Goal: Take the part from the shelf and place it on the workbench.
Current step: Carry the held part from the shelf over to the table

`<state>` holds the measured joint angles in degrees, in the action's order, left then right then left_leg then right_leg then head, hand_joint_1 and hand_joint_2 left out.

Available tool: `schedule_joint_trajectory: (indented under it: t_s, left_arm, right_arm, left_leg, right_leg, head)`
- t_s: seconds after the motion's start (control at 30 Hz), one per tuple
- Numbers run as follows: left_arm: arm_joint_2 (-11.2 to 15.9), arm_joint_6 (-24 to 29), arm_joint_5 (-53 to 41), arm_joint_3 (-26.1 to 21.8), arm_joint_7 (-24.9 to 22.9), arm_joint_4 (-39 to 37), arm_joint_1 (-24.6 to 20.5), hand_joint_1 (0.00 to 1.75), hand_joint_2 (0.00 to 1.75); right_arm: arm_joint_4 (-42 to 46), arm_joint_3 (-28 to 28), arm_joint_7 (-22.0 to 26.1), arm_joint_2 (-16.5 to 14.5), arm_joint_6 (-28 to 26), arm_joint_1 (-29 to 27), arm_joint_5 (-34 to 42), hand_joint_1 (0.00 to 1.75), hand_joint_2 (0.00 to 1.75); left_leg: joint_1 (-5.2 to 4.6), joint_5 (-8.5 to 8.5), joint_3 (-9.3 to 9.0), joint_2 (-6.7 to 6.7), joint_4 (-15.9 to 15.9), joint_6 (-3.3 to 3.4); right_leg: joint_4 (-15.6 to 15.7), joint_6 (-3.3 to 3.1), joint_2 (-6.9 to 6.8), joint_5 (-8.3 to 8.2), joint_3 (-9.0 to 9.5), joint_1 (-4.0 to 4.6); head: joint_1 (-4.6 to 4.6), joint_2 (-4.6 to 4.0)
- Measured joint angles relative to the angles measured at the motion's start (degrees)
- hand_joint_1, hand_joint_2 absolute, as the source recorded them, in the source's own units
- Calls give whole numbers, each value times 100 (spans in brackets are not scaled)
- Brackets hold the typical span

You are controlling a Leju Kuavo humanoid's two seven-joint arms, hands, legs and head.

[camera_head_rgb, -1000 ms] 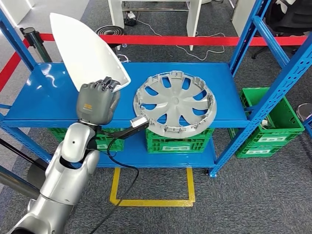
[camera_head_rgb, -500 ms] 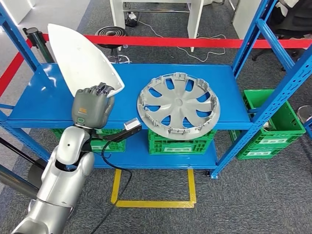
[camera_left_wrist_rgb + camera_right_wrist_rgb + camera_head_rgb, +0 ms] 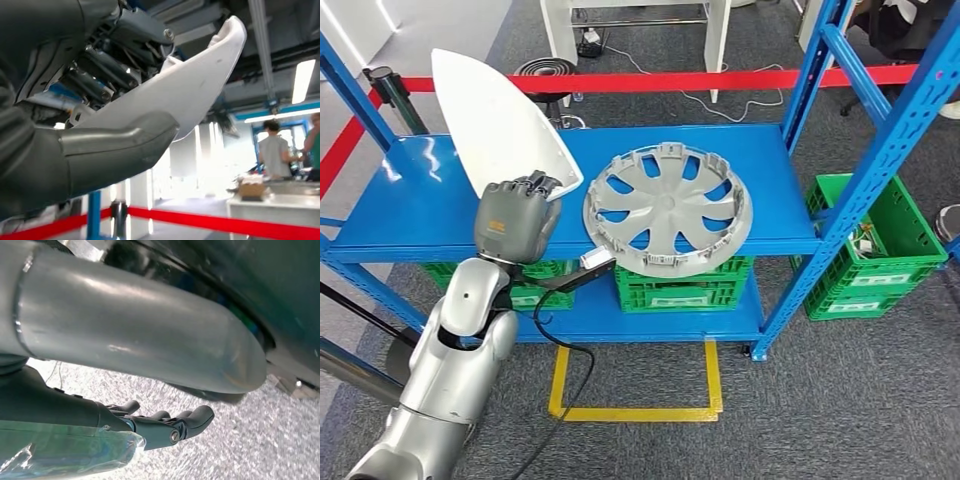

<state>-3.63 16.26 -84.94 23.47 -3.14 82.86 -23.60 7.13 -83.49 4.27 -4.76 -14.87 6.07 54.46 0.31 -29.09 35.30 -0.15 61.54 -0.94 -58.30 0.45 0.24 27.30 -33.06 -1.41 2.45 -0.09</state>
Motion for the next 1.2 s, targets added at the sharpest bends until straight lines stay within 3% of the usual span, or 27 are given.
schedule_joint_trajectory:
  t_s: [0.07,0.1,0.13,0.17,0.2,0.23,0.3,0.33,0.43,0.47,0.5,0.57,0.6,0.63,0.67,0.7,0.77,0.83,0.87,0.93,1.0,1.03,1.1,1.13,1.17,1.2]
  left_arm:
    - [3,-4,0,2,1,-1,0,175,175]
    - [5,-7,0,2,1,-1,1,175,175]
    - [8,-9,0,3,2,-2,3,175,175]
    - [10,-12,0,3,2,-2,3,175,175]
    - [12,-15,0,2,2,-2,1,175,175]
    - [13,-18,0,3,2,-2,-5,175,175]
    - [10,-35,0,4,4,-1,-26,175,175]
    - [10,-50,0,4,6,0,-37,175,175]
    - [11,-97,0,3,7,0,-56,175,175]
    - [7,-105,0,3,7,0,-66,175,175]
    - [2,-111,0,3,8,0,-75,175,175]
    - [-3,-138,0,3,8,-5,-90,175,175]
    - [-2,-158,0,2,8,-12,-90,175,175]
    - [-2,-179,0,2,8,-21,-89,175,175]
    - [-2,-196,0,2,8,-30,-88,175,175]
    - [-2,-210,0,2,8,-37,-88,175,175]
    - [-3,-222,0,2,8,-44,-96,175,175]
    - [-4,-232,1,1,8,-47,-118,175,175]
    - [-7,-239,2,1,8,-50,-130,175,175]
    - [-9,-256,2,6,8,-57,-145,175,175]
    - [-8,-273,2,11,8,-63,-150,175,175]
    - [-7,-281,2,14,8,-67,-154,175,175]
    - [-4,-295,2,17,8,-73,-154,175,175]
    - [-4,-298,2,20,8,-80,-153,175,175]
    - [-4,-301,2,21,8,-86,-151,175,175]
    - [-4,-302,2,22,8,-91,-150,175,175]
  right_arm:
    - [1,0,-1,0,14,-1,-19,0,0]
    - [2,0,-1,0,28,-3,-34,0,0]
    - [2,0,-1,0,43,-5,-50,0,0]
    - [3,0,2,0,58,-6,-64,0,0]
    - [6,0,7,-1,75,-4,-73,0,0]
    - [10,0,13,-4,91,-1,-77,0,0]
    - [21,0,27,-19,125,3,-88,0,0]
    - [25,0,32,-26,143,4,-96,0,0]
    - [32,0,36,-37,174,4,-115,0,0]
    - [33,0,35,-39,175,3,-119,0,0]
    - [33,0,35,-38,176,3,-128,0,0]
    - [33,0,34,-37,178,4,-159,0,0]
    - [32,0,34,-37,177,5,-172,0,0]
    - [32,0,33,-37,177,6,-184,0,0]
    - [32,0,29,-37,177,8,-193,0,0]
    - [32,0,24,-37,177,11,-202,0,0]
    - [33,0,16,-38,178,21,-225,0,0]
    - [34,0,19,-39,178,37,-251,0,0]
    - [34,0,21,-39,178,42,-266,0,0]
    - [36,0,24,-39,180,36,-289,0,0]
    - [37,0,25,-39,180,35,-308,0,0]
    - [37,0,26,-39,181,41,-323,0,0]
    - [37,0,27,-39,181,45,-351,0,0]
    - [37,0,27,-39,182,43,-361,0,0]
    - [37,0,26,-39,181,41,-365,0,0]
    - [37,0,26,-39,181,40,-367,0,0]
  left_leg:
    - [5,-461,262,1,727,-38]
    - [5,-604,355,1,1040,-42]
    - [3,-638,368,0,1193,-33]
    - [-2,-565,275,0,1133,-7]
    - [-13,-412,72,0,855,35]
    - [-32,-259,-196,0,455,94]
    - [-73,-112,-639,3,-255,189]
    - [-93,-103,-730,3,-430,210]
    - [-103,19,-696,12,-567,221]
    - [-90,90,-661,21,-603,241]
    - [-73,169,-607,31,-637,260]
    - [-68,301,-447,40,-641,287]
    - [-69,369,-356,42,-637,284]
    - [-69,435,-267,44,-633,277]
    - [-67,498,-181,45,-626,264]
    - [-63,557,-99,45,-618,246]
    - [-64,651,42,42,-575,194]
    - [-78,733,137,41,-517,138]
    - [-81,776,165,41,-505,112]
    - [-68,822,195,40,-497,54]
    - [-49,528,296,36,-287,-16]
    - [-39,246,388,34,-13,-48]
    - [-28,-279,594,34,778,-88]
    - [-25,-381,633,34,1089,-92]
    - [-25,-355,587,34,1224,-84]
    - [-26,-231,435,33,1139,-65]
  right_leg:
    - [-2,-67,-12,-61,-92,20]
    - [-4,-82,-18,-94,-141,34]
    - [-6,-91,-23,-132,-191,51]
    - [-7,-93,-23,-170,-238,69]
    - [-8,-93,-21,-209,-279,90]
    - [-8,-93,-19,-247,-310,105]
    - [-6,-69,-21,-325,-359,132]
    - [1,-42,-26,-367,-373,127]
    - [36,65,-31,-446,-407,102]
    - [-25,94,-27,-345,-454,101]
    - [-200,122,-22,-136,-528,97]
    - [-873,170,-20,429,-733,81]
    - [-1240,195,-21,615,-805,75]
    - [-1487,216,-21,662,-818,72]
    - [-1550,232,-23,582,-743,70]
    - [-1403,242,-26,425,-561,66]
    - [-642,255,-27,230,41,57]
    - [30,217,-10,317,480,62]
    - [162,182,0,373,540,75]
    - [182,67,-6,332,455,78]
    - [183,-60,-26,221,367,70]
    - [181,-102,-33,156,311,68]
    - [172,-126,-37,23,158,76]
    - [166,-126,-40,-39,72,81]
    - [158,-123,-43,-98,-13,88]
    - [150,-118,-43,-152,-92,96]
  head:
    - [18,0]
    - [18,0]
    - [19,0]
    - [18,0]
    - [19,0]
    - [18,0]
    - [13,0]
    - [14,0]
    - [17,0]
    - [5,0]
    - [-10,0]
    - [-33,0]
    - [-35,0]
    - [-33,0]
    - [-36,0]
    - [-34,0]
    - [-39,0]
    - [-36,0]
    - [-35,0]
    - [-35,0]
    - [-27,0]
    - [-22,0]
    - [-16,0]
    - [-16,0]
    - [-15,0]
    - [-16,0]
